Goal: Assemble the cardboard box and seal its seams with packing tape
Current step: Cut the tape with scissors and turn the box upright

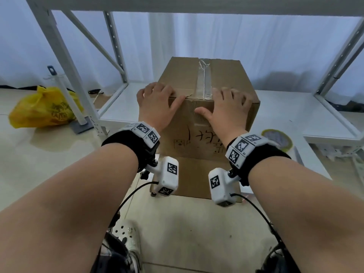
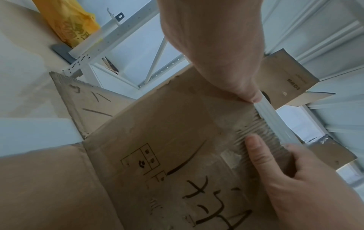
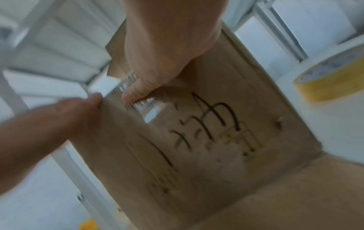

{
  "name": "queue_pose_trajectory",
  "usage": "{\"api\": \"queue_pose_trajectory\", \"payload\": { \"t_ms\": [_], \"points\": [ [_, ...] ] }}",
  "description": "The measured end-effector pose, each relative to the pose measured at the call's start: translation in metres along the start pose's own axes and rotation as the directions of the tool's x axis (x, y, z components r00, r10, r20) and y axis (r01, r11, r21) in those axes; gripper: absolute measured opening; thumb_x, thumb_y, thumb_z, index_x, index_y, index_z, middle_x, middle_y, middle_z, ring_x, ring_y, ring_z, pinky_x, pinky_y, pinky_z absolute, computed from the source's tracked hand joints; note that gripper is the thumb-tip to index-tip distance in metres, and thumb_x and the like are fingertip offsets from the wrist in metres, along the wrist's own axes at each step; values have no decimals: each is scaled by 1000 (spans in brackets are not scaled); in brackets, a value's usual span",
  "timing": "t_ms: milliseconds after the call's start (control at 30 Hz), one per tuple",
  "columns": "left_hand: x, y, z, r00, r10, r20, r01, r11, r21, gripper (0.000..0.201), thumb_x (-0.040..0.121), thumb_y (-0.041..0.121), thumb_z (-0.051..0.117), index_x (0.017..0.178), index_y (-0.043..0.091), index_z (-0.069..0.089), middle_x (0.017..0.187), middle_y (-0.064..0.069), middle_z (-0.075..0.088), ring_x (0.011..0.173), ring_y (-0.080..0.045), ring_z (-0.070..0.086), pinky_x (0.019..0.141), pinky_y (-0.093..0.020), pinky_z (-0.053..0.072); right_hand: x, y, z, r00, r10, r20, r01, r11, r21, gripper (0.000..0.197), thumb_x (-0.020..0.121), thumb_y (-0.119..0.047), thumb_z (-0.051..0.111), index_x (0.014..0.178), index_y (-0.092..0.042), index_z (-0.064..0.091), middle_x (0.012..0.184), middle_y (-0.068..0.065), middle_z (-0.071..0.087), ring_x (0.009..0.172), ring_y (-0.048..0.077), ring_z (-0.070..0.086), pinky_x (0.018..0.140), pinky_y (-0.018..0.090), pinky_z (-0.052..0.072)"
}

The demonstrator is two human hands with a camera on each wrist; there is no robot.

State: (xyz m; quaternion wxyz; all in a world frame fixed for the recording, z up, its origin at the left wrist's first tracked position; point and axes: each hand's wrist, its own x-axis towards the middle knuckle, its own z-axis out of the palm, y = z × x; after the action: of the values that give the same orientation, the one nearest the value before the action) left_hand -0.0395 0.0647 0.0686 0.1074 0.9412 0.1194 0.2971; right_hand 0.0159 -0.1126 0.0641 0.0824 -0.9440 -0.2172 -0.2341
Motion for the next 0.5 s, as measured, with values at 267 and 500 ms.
{"api": "queue_pose_trajectory", "payload": {
  "t_ms": [267,500],
  "points": [
    [-7,-8,17,989,146,-29,-145,988,48,53,94,53,41,124,11,50,134,-7,49,129,-27,39,114,-39,14,-10,13,36,965,-206,-160,184,973,-142,106,63,-68,69,140,-12,22,128,12,25,120,30,24,105,53,8],
    [-10,-1,15,983,182,-16,-180,980,85,57,92,55,38,127,12,46,138,-5,47,137,-24,32,118,-39,0,-9,18,12,976,-159,-147,162,987,9,75,84,-62,54,137,-10,39,125,14,47,113,32,42,96,44,21]
  ]
}}
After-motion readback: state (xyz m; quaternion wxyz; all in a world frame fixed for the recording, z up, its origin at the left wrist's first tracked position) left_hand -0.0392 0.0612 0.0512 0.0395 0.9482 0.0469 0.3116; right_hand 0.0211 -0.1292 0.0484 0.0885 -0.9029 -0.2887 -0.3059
